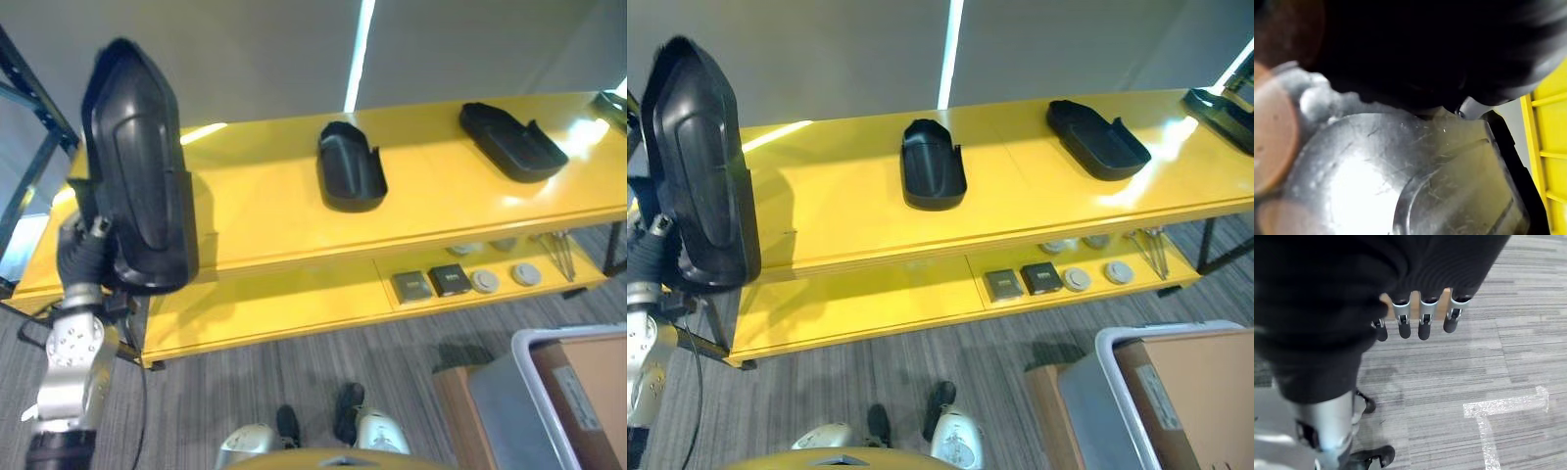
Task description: Move parts from the plastic box to the shelf.
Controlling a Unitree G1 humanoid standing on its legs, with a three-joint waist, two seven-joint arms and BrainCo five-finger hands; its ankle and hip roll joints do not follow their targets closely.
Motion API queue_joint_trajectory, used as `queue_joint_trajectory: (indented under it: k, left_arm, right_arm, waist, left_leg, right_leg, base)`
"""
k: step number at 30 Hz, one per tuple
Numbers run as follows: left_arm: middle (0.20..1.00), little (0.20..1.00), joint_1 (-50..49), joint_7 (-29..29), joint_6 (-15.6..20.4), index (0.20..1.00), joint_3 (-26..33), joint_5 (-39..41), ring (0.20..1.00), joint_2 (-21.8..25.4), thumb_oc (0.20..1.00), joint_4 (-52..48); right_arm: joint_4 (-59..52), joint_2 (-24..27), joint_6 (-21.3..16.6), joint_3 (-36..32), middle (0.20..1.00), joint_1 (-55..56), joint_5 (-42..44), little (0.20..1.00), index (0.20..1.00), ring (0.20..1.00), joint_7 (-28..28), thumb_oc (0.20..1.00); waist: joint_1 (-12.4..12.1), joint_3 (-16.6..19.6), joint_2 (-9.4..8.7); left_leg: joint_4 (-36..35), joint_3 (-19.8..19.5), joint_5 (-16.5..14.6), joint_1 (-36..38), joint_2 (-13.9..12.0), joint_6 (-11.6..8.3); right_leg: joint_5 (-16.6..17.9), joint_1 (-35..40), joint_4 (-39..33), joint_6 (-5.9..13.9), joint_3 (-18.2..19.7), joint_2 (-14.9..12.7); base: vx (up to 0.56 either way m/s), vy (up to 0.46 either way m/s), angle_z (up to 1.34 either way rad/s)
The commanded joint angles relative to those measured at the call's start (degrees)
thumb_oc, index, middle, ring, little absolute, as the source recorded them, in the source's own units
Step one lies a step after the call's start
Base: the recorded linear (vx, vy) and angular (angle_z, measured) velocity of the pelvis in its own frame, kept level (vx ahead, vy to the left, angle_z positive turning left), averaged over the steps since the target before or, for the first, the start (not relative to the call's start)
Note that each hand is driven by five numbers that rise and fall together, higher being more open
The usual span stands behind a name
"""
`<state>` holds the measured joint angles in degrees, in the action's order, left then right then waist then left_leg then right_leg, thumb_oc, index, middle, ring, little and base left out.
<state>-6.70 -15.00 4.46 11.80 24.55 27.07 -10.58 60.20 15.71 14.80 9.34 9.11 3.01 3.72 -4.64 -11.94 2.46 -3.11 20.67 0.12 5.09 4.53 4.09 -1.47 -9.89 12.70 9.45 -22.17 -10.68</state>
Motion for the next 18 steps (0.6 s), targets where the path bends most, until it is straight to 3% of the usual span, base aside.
queue_joint_trajectory:
  k: [1, 4, 8, 11, 13, 14, 16, 17, 18]
  left_arm:
    - [0.2, 0.2, 5.81, -1.59, 0.74, 0.2, 0.49, -1.25, 0.2, 0.8, 0.2, -6.89]
    - [0.2, 0.2, 6.37, -2.56, -0.74, 0.2, -0.1, -1.25, 0.2, 0.18, 0.2, -7.13]
    - [0.2, 0.2, 5.64, -2.09, -1.03, 0.2, 0.16, -0.95, 0.2, 0.04, 0.2, -7.0]
    - [0.2, 0.2, 6.79, -0.09, -1.88, 0.2, -1.32, -1.11, 0.2, -0.59, 0.2, -6.33]
    - [0.2, 0.2, 7.04, -0.53, -1.32, 0.2, -1.72, -0.76, 0.2, -0.35, 0.2, -6.09]
    - [0.2, 0.2, 6.96, -0.43, -0.61, 0.2, -1.6, -0.17, 0.2, -0.12, 0.2, -5.98]
    - [0.2, 0.2, 7.04, -0.16, -0.52, 0.2, -1.82, -0.13, 0.2, -0.25, 0.2, -6.03]
    - [0.2, 0.2, 7.25, -0.09, -0.89, 0.2, -2.5, -0.82, 0.2, -0.42, 0.2, -6.11]
    - [0.2, 0.2, 7.37, -0.16, -0.92, 0.2, -2.76, -0.96, 0.2, -0.43, 0.2, -6.1]
  right_arm:
    - [5.9, -0.46, -2.02, 1.86, 1.0, -1.77, 1.23, 1.0, 1.0, 1.0, -0.63, 1.0]
    - [6.81, 0.31, -2.08, 1.89, 1.0, -2.45, 0.34, 1.0, 1.0, 1.0, -0.77, 1.0]
    - [6.59, 0.43, -1.82, 1.6, 1.0, -1.78, -0.94, 1.0, 1.0, 1.0, -1.35, 1.0]
    - [8.04, 0.35, -2.67, 0.53, 1.0, -1.62, 2.1, 1.0, 1.0, 1.0, 0.22, 1.0]
    - [8.54, 0.59, -2.91, 0.12, 1.0, -1.88, 1.17, 1.0, 1.0, 1.0, -0.45, 1.0]
    - [9.12, 0.91, -3.62, -0.09, 1.0, -1.93, -0.09, 1.0, 1.0, 1.0, -1.01, 1.0]
    - [9.17, 1.4, -3.91, -0.32, 1.0, -1.94, 0.63, 1.0, 1.0, 1.0, -0.27, 1.0]
    - [9.3, 2.06, -4.13, -0.34, 1.0, -2.28, 2.81, 1.0, 1.0, 1.0, 0.38, 1.0]
    - [9.22, 2.28, -4.05, -0.36, 1.0, -2.38, 3.33, 1.0, 1.0, 1.0, 0.4, 1.0]
  waist:
    - [-1.19, 1.2, -1.0]
    - [-1.42, 1.82, -1.59]
    - [-1.45, 1.54, -1.84]
    - [0.19, -0.06, -2.15]
    - [0.5, -0.06, -1.86]
    - [0.82, 0.16, -1.35]
    - [1.24, 0.35, -0.75]
    - [1.74, 0.21, -0.19]
    - [1.93, 0.1, -0.11]
  left_leg:
    - [-1.71, -3.37, -3.58, 1.74, -2.28, -4.47]
    - [-0.23, -1.55, -3.86, 0.76, -2.61, -5.31]
    - [4.34, -0.26, -5.18, -0.78, -3.23, -5.69]
    - [12.08, 5.1, -5.87, -3.24, -9.93, -6.84]
    - [12.12, 5.17, -5.11, -3.23, -11.63, -7.29]
    - [10.36, 5.32, -1.19, -2.66, -15.19, -9.27]
    - [8.7, 5.53, 3.84, -2.24, -18.79, -11.56]
    - [8.83, 6.08, 9.05, -2.92, -22.59, -13.72]
    - [9.42, 6.22, 9.88, -3.15, -23.39, -14.0]
  right_leg:
    - [4.86, 8.31, -10.62, 2.23, -2.2, 3.72]
    - [4.65, 10.7, -14.22, 1.38, -2.79, 4.44]
    - [3.59, 11.51, -13.57, 0.61, -3.5, 4.29]
    - [0.91, 11.17, -9.06, -1.58, -5.71, 2.73]
    - [0.01, 10.54, -7.4, -2.06, -5.96, 2.35]
    - [-1.19, 10.37, -6.36, -2.73, -6.37, 2.13]
    - [-2.16, 10.65, -5.75, -3.19, -6.69, 1.84]
    - [-3.24, 11.0, -4.83, -3.82, -7.07, 1.59]
    - [-3.56, 11.01, -4.47, -4.06, -7.13, 1.47]
  base:
    - [0.09, -0.108, 0.21]
    - [0.08, -0.09, 0.0]
    - [0.05, -0.071, -0.06]
    - [-0.03, -0.01, 0.22]
    - [-0.02, 0.159, 0.39]
    - [0.01, 0.242, 0.39]
    - [0.01, 0.254, 0.25]
    - [0.0, 0.208, 0.09]
    - [-0.02, 0.306, 0.13]
